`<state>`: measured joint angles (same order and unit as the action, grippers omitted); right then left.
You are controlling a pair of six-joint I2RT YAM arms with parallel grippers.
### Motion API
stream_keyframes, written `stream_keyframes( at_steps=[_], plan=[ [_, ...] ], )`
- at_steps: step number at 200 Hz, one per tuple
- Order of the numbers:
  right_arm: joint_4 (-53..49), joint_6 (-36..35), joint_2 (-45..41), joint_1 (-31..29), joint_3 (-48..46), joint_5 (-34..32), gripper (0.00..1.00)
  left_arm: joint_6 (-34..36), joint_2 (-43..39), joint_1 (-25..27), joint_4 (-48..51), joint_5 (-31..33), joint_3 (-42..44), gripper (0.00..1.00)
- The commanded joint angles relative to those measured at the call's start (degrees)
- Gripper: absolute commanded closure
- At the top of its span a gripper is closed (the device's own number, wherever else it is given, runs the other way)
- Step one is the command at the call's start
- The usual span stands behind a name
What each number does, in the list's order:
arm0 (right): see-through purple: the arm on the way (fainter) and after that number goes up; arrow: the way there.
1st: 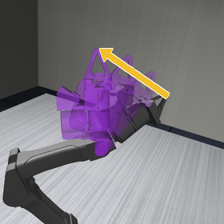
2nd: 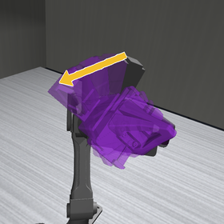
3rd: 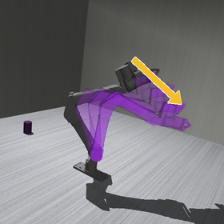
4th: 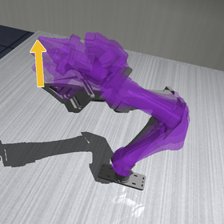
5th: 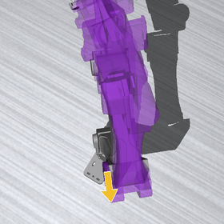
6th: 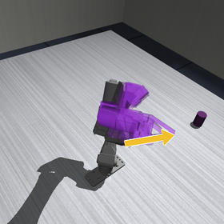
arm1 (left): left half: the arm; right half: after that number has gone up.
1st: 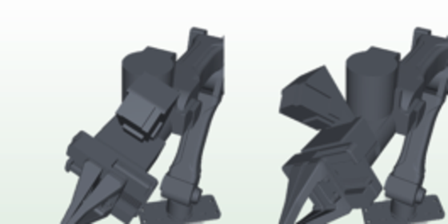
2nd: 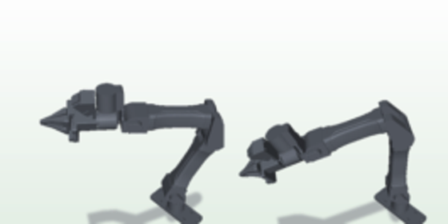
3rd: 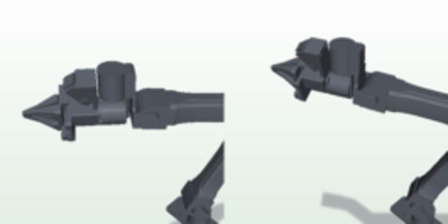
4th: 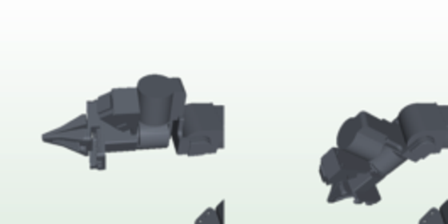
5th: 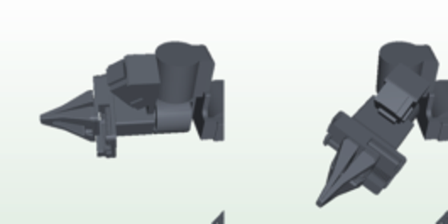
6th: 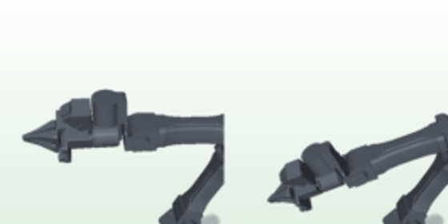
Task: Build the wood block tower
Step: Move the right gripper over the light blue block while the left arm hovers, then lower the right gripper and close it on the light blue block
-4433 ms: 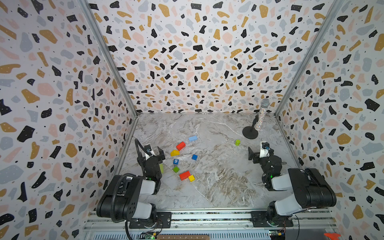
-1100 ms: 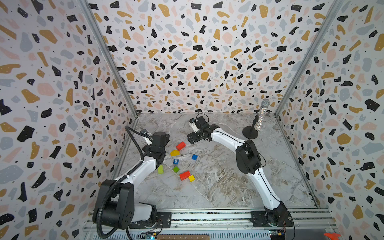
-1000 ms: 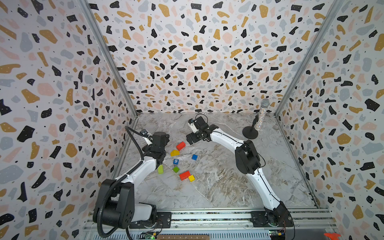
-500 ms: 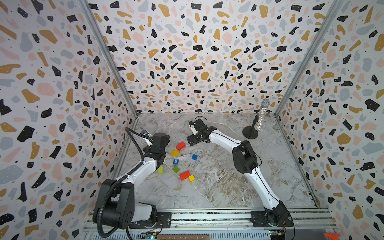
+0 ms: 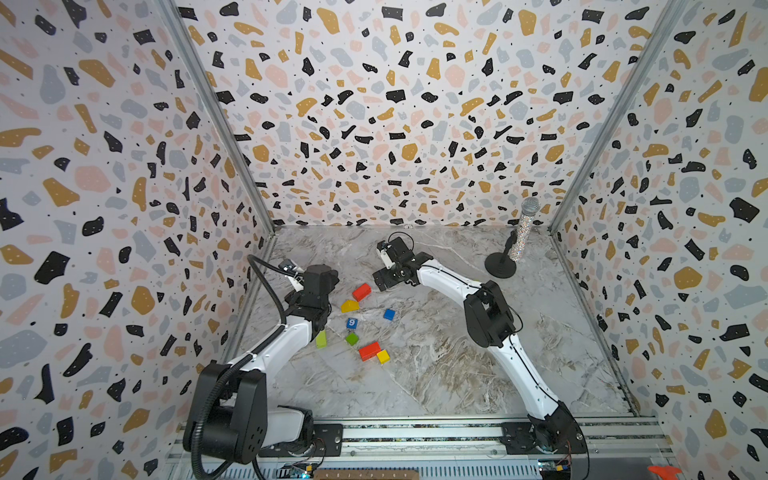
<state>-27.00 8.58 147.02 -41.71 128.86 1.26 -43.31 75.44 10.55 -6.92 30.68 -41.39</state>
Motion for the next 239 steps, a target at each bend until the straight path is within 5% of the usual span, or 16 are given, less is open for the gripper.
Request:
stream_keyframes(
  at_steps=[1, 82, 183, 239],
  plan=[
    [-0.2, 0.5, 0.6, -0.4, 2.6, -0.6, 0.05, -0.4, -0.9, -0.4, -1.3, 0.3, 1.2, 0.00],
    [0.0, 1.6, 1.9, -0.5, 3.9, -0.1, 0.13, -0.2, -1.5, -0.4, -1.2, 0.7, 1.4, 0.00],
    [-1.3, 0.7, 1.2, -0.6, 3.5, -0.7, 0.38, 0.0, -1.7, -0.4, -0.4, 0.1, 1.0, 0.00],
    [0.0, 0.8, -5.3, -0.9, -3.2, -2.5, 0.40, 1.0, -3.3, -0.4, 2.0, -2.8, 0.7, 0.00]
  ],
)
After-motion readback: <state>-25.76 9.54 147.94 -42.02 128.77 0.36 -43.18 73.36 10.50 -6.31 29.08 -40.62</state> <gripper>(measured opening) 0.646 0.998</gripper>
